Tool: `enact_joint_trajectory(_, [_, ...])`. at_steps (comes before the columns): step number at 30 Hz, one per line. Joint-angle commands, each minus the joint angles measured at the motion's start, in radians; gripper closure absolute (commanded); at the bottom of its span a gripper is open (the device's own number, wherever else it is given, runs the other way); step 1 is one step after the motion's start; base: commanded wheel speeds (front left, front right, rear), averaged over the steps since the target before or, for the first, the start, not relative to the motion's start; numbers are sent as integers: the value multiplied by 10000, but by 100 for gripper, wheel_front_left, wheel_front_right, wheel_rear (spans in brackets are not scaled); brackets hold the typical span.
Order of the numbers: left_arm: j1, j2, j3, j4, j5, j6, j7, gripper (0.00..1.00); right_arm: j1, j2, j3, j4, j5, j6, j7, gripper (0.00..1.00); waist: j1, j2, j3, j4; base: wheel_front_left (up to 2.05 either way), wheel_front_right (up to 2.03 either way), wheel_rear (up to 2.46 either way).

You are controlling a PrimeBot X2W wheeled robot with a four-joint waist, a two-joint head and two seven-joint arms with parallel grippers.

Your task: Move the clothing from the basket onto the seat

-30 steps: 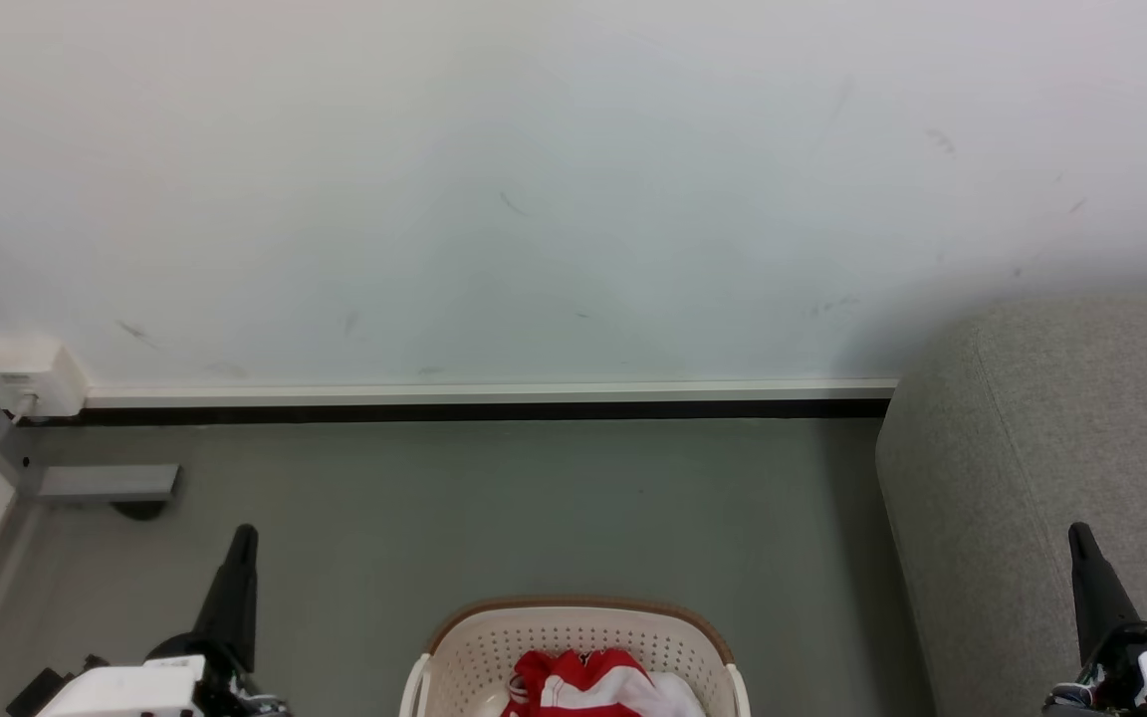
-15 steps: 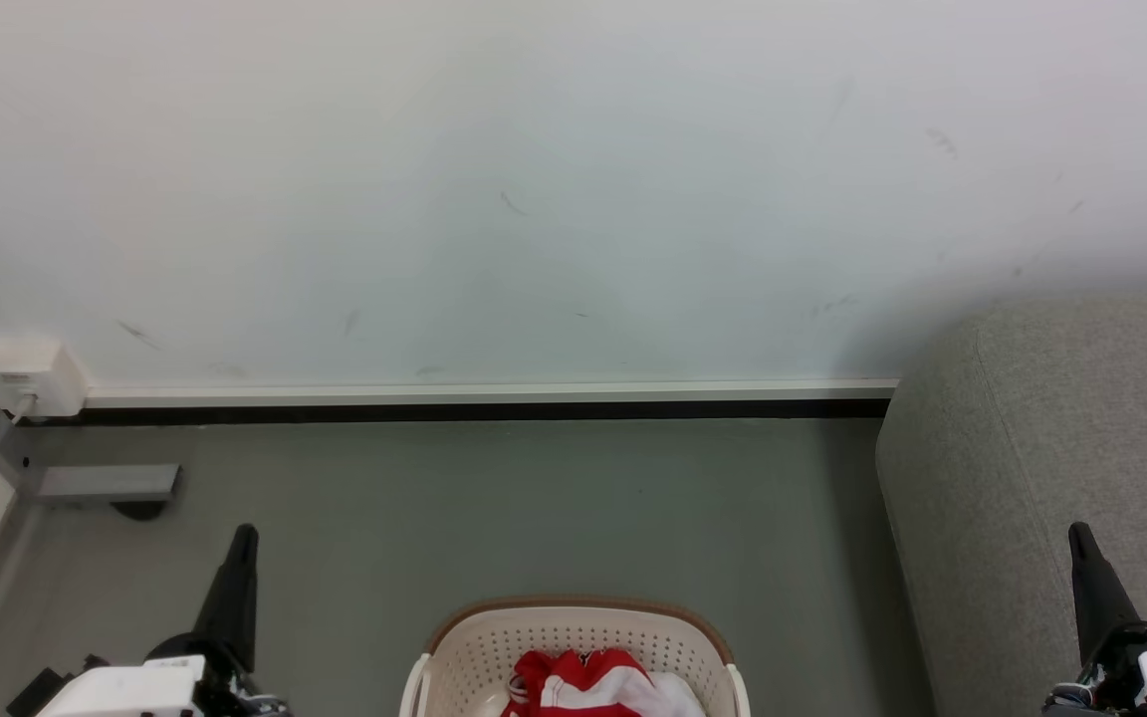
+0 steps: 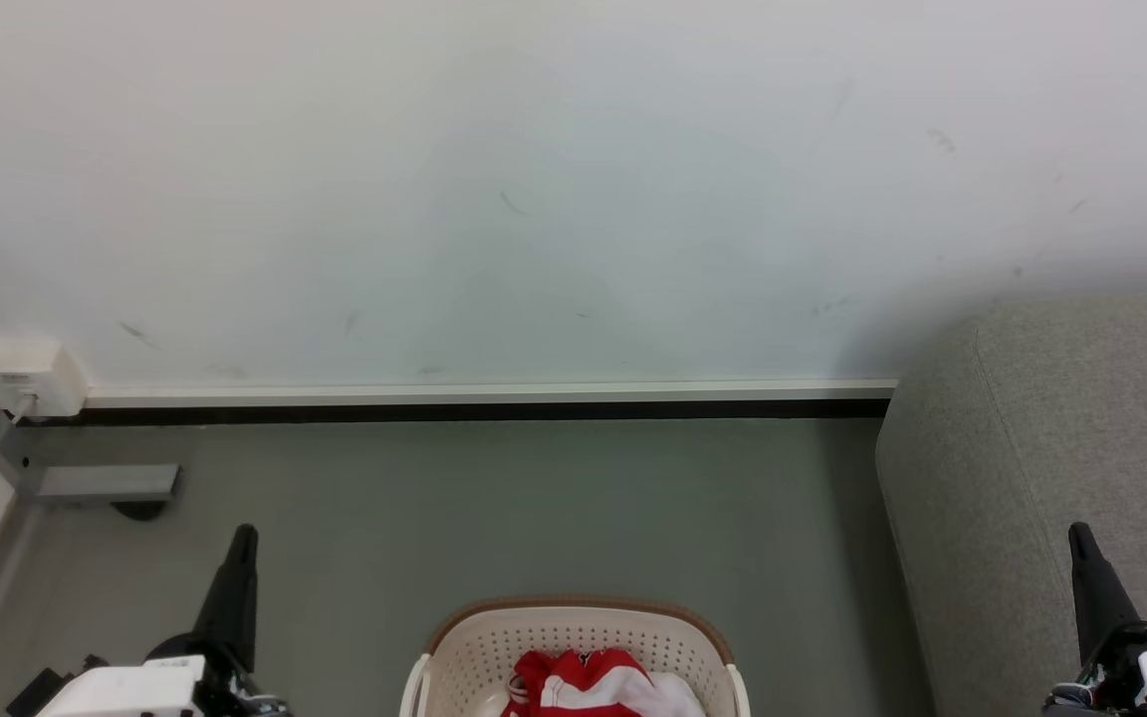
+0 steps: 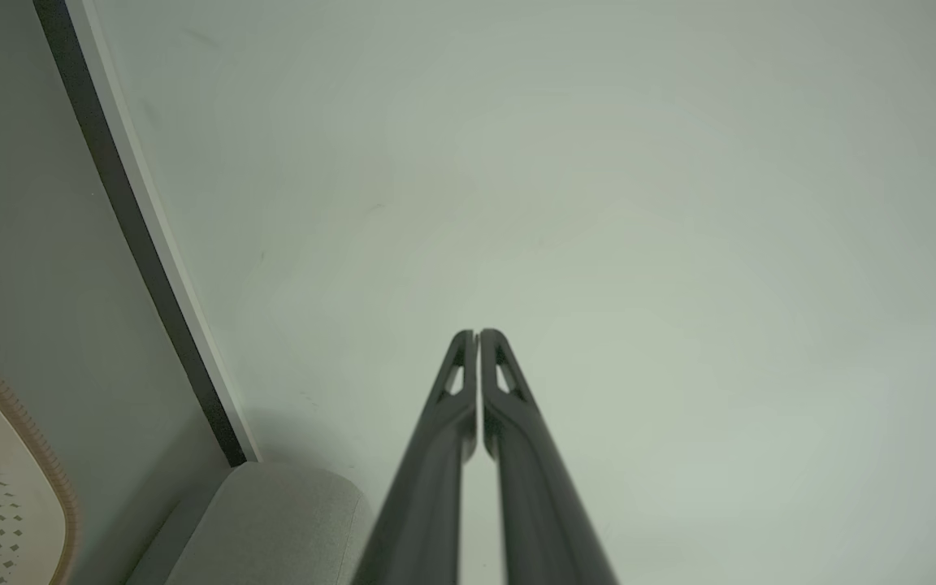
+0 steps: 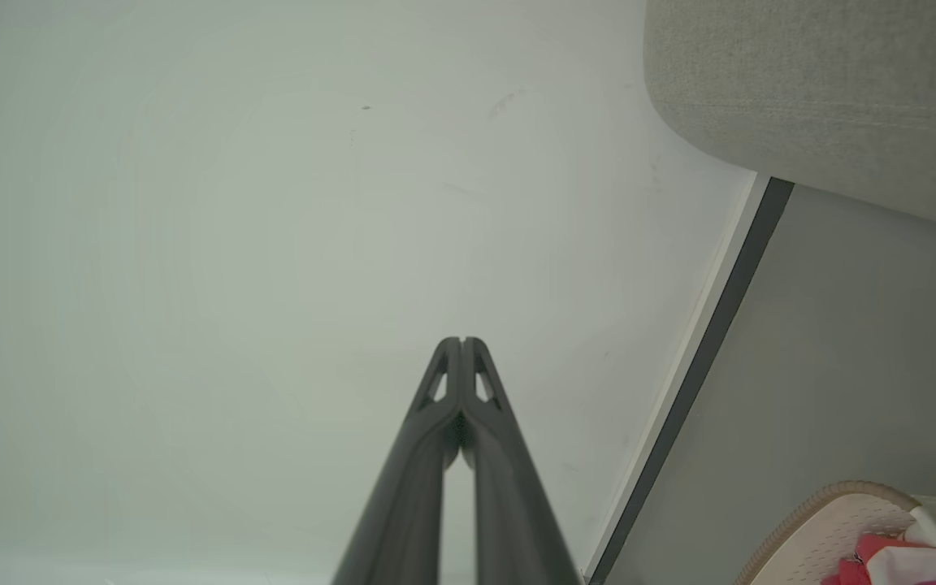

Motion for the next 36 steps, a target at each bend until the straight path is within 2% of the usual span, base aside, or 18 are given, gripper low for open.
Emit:
enact_joint_trajectory(1, [-60,19,7,-13,-121,-39,47,100,-58,-3,-40,7,-68,-24,30,100,0,-1,0,0,0,0,0])
enact_joint_trajectory(22, [-60,19,9,-12,-121,-39,47,100,-59,-2,-42,7,-70,-24,31,100,0,-1,0,0,0,0,0])
enact_joint_trajectory(23, [12,-6,-2,27,4,0,-10,0,9,4,8,27,2,0,-4,0,0,-1,0,0,0,0,0])
enact_joint_trajectory(36, [259,-55,-348,346,249,17,-515,0,312,67,283,209,-555,-2,-512,0,0,-1,7,3,0,0,0])
